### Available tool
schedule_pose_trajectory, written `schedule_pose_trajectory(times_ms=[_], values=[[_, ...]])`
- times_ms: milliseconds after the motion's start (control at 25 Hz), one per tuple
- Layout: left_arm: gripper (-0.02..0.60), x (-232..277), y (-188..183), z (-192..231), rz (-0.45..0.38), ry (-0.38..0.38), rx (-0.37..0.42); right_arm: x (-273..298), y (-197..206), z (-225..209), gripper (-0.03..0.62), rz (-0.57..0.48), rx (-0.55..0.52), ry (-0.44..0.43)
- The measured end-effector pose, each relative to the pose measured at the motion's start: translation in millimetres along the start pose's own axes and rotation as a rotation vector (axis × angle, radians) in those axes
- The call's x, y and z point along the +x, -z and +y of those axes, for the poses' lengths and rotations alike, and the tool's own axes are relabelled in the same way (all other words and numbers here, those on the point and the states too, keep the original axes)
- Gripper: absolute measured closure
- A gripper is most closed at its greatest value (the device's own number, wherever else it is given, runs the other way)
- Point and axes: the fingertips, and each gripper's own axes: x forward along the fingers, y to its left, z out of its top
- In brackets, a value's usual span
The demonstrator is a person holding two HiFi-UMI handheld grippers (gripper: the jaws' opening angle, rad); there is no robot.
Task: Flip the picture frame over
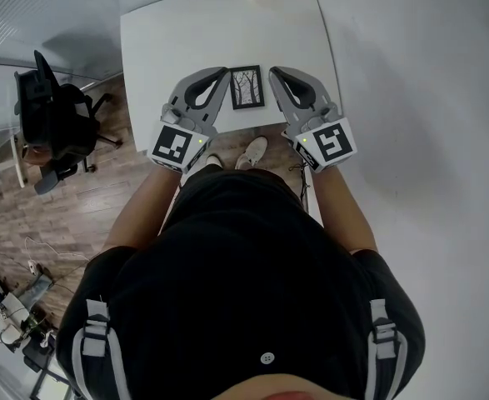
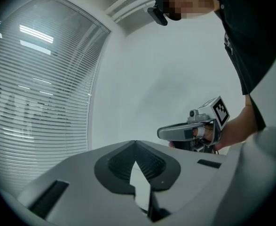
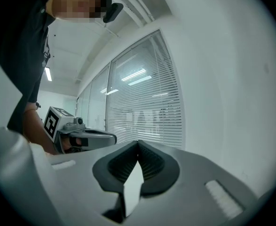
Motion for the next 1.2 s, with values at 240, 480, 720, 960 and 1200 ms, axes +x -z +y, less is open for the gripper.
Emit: schedule_pose_trajectory(times_ms=[240,480,720,960,1200], values=[[0.574,-1.4,-1.0,-1.0,-0.002,0.002,-0.005,0.9,1.6,1.6,0.585,0.012,0.014,-0.007],[0.574,-1.4,-3.4,-2.1,-0.005,0.007,0.004,0.3,1.3,1.3,0.585,0.012,0.013,-0.004],[0.574,-5.5,4.9,0.6,0.036,0.009,0.003,1.8,3.3,4.4,0.585,0.018,0.013,-0.003],[0.574,-1.8,1.0,1.6,0.009,0.019,-0.003,4.0,6.9,3.4,0.585,0.023,0.019,0.005],[0.574,0.3,2.9,5.7,0.023,0.024,0.006,8.7,7.8,2.3,0.585,0.026,0.019,0.004]])
